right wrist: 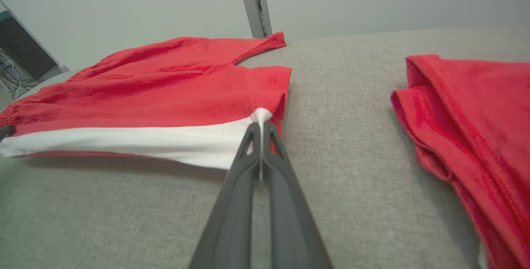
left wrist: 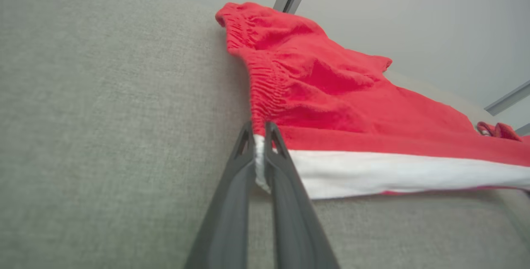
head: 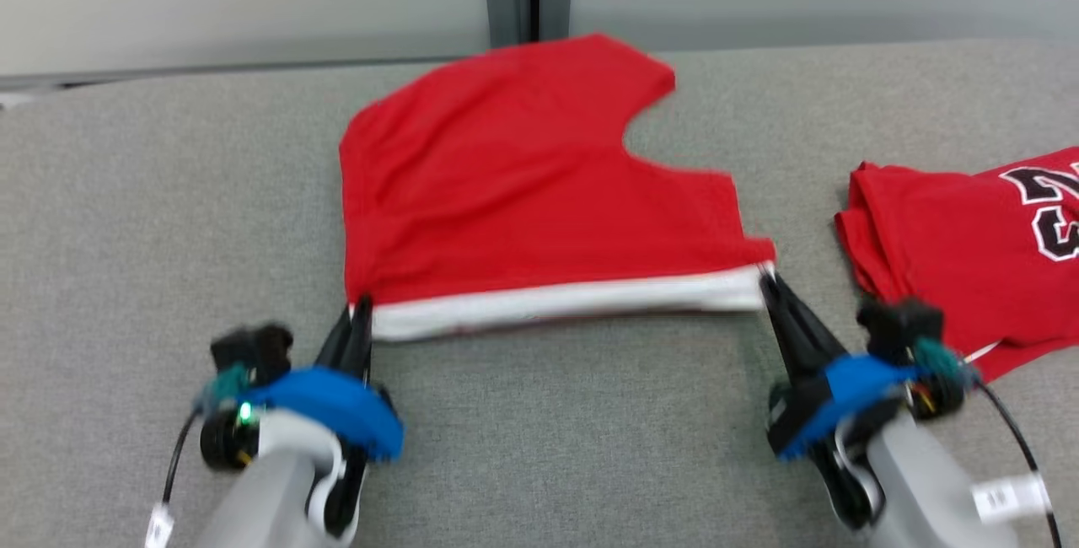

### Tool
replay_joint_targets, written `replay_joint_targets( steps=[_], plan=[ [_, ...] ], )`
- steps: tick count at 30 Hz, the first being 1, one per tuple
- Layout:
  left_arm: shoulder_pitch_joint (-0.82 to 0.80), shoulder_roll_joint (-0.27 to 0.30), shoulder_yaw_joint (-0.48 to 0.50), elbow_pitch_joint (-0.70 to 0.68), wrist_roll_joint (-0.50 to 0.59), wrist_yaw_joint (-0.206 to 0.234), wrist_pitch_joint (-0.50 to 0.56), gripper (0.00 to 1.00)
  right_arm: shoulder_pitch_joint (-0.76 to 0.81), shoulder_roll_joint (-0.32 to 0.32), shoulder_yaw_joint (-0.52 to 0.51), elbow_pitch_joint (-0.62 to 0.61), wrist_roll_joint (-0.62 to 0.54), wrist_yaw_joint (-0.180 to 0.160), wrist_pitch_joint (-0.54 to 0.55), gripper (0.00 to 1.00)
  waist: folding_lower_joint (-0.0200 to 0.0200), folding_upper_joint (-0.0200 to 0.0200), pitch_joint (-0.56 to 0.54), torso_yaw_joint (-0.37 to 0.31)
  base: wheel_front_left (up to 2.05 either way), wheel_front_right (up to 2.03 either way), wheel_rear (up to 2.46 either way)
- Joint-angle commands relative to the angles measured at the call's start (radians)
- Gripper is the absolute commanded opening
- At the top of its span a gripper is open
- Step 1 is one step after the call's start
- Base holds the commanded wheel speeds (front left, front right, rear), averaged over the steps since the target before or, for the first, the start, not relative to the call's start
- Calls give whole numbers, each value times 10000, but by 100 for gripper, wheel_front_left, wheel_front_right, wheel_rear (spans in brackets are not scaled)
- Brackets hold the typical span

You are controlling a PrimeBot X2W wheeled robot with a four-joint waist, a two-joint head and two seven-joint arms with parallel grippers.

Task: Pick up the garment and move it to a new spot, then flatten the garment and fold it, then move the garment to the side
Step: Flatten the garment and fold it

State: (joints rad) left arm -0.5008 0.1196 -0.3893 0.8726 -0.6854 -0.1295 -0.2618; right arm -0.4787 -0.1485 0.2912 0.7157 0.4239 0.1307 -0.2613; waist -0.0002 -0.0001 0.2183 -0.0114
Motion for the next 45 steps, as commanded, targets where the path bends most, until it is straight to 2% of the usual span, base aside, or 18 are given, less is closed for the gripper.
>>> replay_joint_targets(
  steps=[1, 7, 14, 18, 22, 25, 32, 40, 45],
  plan=[
    [664, 127, 172, -563, 109, 1, -35, 0, 817, -143, -195, -603, -97, 1, -38, 0, 2, 1, -312, -161, 0, 0, 0],
    [3089, 595, 203, -3485, 230, 731, 291, 0, 3466, -340, -1283, -3363, -593, -5, 230, 0, 2, 1, -849, -185, 0, 0, 0],
    [5521, 1199, 188, -7906, -270, 2056, 2309, 0, 6110, 83, -2601, -7192, -1375, -7, 2174, 0, 2, 1, -1041, -84, 0, 0, 0],
    [6308, 1525, 240, -9777, -377, 2722, 3108, 0, 6883, 350, -3045, -8909, -1710, -5, 3198, 0, 2, 1, -978, -69, 0, 0, 0],
    [6270, 1662, 236, -10529, -603, 2858, 3689, 0, 6755, 418, -3233, -9694, -1893, -5, 3782, 0, 2, 1, -758, -49, 0, 0, 0],
    [5900, 1667, 330, -10532, -900, 2753, 4010, 0, 6134, 295, -3225, -9749, -1875, -4, 3994, 0, 2, 1, -478, -25, 0, 0, 0],
    [4747, 1557, 644, -9945, -1694, 2406, 4603, 0, 4153, -387, -2806, -8740, -1630, -2, 4262, 0, 2, 1, 367, 163, 0, 0, 0],
    [3008, 1294, 928, -8994, -2534, 1959, 5146, 0, 697, -1241, -1681, -6325, -1053, -1, 4232, 0, 2, 1, 1431, 642, 0, 0, 0],
    [1769, 1090, 979, -8317, -2758, 1638, 5286, 0, -1306, -1503, -1147, -4515, -691, 1, 4039, 0, 2, 1, 1916, 1001, 0, 0, 0]
  ],
)
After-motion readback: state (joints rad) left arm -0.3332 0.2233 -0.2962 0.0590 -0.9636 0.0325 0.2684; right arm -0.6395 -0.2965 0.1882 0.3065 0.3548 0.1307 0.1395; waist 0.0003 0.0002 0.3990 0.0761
